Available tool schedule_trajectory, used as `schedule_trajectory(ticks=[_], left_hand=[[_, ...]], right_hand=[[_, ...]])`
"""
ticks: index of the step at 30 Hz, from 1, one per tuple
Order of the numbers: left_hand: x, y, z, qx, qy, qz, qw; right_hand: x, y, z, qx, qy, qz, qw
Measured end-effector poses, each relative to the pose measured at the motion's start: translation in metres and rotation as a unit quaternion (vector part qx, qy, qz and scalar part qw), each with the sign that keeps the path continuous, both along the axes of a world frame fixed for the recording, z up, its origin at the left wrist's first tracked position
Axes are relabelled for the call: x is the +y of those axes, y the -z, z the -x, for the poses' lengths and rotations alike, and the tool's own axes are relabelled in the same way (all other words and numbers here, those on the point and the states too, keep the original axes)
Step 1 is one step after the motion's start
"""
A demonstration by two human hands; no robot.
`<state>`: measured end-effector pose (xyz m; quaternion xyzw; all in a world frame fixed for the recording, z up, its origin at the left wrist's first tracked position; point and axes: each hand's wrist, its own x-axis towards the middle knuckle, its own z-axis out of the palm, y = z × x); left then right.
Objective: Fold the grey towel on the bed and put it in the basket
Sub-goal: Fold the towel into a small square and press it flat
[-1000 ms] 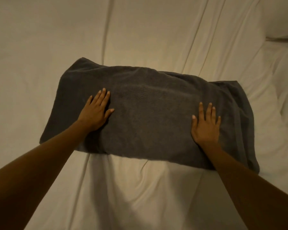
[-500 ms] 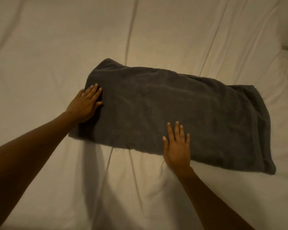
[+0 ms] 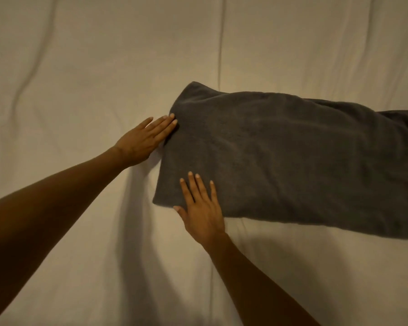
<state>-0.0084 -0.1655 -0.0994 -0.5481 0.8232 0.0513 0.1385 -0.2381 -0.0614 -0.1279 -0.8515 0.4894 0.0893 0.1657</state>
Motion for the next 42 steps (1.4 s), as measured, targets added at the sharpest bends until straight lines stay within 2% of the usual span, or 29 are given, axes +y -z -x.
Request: schedule_trajectory(ticks=[4, 9, 15, 22, 26, 28, 31, 35, 42], left_hand=[[-0.014, 0.004, -0.007, -0.005, -0.039, 0.004, 0.999], [-0.037, 0.006, 0.006, 0.008, -0.019, 0.022, 1.0], [-0.046, 0.008, 0.014, -0.003, -0.002, 0.026, 1.0], [-0.049, -0.007, 0.036, 0.018, -0.001, 0.002, 1.0], [-0.053, -0.018, 0.054, 0.064, -0.024, 0.013, 0.998], [-0.059, -0.023, 0.062, 0.047, -0.029, 0.026, 0.998], [-0.069, -0.03, 0.07, 0.008, -0.014, 0.046, 0.999], [-0.079, -0.045, 0.075, -0.002, 0.016, 0.078, 0.997], [-0.11, -0.101, 0.142, -0.023, 0.082, 0.097, 0.992]], right_hand=[[0.004, 0.008, -0.025, 0.021, 0.004, 0.005, 1.0], [-0.006, 0.006, -0.043, 0.016, 0.024, -0.015, 0.999], [-0.01, -0.009, -0.039, -0.1, 0.09, -0.057, 0.989], [-0.005, -0.031, 0.013, -0.283, 0.212, 0.031, 0.935], [-0.013, -0.059, 0.035, -0.304, 0.219, 0.026, 0.927], [-0.015, -0.067, 0.04, -0.321, 0.221, 0.029, 0.92], [-0.014, -0.062, 0.047, -0.346, 0.24, 0.084, 0.903], [-0.018, -0.071, 0.06, -0.309, 0.267, 0.143, 0.902], [-0.028, -0.097, 0.113, -0.14, 0.305, 0.187, 0.923]])
